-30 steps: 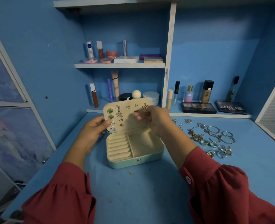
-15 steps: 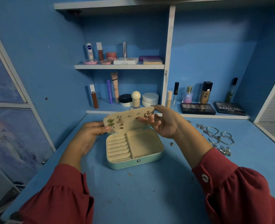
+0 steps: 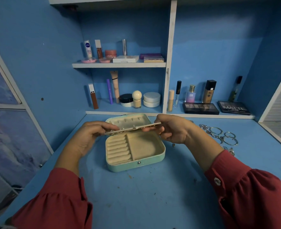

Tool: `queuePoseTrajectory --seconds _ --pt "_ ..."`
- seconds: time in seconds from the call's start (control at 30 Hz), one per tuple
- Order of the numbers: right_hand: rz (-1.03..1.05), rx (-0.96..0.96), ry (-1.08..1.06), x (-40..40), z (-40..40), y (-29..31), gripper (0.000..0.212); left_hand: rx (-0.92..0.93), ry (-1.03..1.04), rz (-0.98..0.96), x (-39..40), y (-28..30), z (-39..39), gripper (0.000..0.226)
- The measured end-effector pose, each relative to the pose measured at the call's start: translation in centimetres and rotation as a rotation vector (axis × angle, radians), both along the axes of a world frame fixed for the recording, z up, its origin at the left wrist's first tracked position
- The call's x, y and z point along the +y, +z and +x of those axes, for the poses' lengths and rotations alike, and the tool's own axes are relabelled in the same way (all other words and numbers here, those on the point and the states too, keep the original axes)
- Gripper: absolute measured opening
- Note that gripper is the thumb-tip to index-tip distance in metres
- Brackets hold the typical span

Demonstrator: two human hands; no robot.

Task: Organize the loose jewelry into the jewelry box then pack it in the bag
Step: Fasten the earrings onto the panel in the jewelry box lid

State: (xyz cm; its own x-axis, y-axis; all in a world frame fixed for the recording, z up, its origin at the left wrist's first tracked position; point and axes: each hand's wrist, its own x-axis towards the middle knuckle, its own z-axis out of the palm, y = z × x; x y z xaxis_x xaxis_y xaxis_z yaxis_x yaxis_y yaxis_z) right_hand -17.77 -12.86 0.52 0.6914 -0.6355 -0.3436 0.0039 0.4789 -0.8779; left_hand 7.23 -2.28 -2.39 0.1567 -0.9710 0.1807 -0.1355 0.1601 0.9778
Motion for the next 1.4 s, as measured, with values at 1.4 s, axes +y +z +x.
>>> queuePoseTrajectory --seconds 1.4 --pt "-0.087 -0.007 0.077 -2.4 -0.3 -3.3 0.032 -1.470 -0.147 -0.368 1.1 -2.2 -19.2 0.038"
